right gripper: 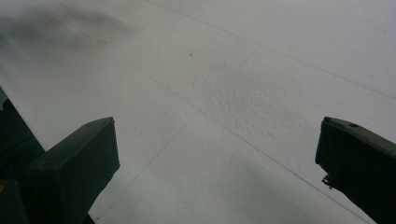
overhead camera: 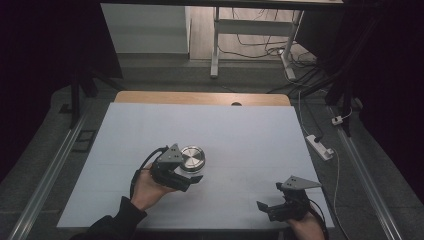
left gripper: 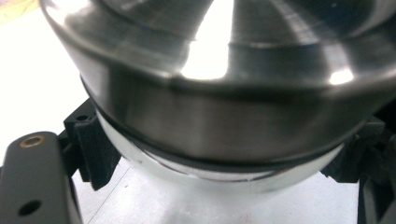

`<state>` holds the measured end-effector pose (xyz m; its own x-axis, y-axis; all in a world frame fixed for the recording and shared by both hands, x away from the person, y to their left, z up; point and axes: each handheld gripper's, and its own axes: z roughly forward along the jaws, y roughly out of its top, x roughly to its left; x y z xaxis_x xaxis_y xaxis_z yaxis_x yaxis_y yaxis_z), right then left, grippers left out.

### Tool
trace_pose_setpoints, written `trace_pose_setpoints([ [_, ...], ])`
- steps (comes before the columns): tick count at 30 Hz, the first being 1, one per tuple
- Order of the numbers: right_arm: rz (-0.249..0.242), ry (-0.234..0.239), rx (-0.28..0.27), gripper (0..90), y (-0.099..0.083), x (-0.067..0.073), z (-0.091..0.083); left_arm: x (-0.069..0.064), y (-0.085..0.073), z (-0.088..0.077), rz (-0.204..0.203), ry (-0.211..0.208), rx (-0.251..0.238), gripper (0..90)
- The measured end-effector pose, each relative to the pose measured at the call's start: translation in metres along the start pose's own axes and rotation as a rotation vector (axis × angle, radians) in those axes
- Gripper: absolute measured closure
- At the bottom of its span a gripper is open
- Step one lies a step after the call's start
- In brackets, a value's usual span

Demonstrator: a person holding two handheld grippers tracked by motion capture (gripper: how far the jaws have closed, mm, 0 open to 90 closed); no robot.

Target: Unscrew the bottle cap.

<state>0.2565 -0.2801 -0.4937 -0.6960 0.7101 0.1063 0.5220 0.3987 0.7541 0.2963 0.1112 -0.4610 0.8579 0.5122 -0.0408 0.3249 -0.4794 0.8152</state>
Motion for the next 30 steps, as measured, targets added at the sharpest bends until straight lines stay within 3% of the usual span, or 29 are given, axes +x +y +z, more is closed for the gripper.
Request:
trace_pose_setpoints([
  [13, -0.053, 0.04, -0.042, 0.0, 0.012, 0.008, 0.002, -0.001, -0.002, 0.004, 0.001, -0.008, 0.004, 15.3],
  [19, -0.03, 0.075, -0.04, 0.0, 0.021, 0.014, 0.007, -0.002, -0.003, 0.006, 0.001, -0.013, 0.004, 15.3],
  [30, -0.079, 0.117, -0.047, 0.0, 0.045, 0.031, 0.015, -0.005, -0.004, 0.011, 0.009, -0.026, 0.004, 15.3],
])
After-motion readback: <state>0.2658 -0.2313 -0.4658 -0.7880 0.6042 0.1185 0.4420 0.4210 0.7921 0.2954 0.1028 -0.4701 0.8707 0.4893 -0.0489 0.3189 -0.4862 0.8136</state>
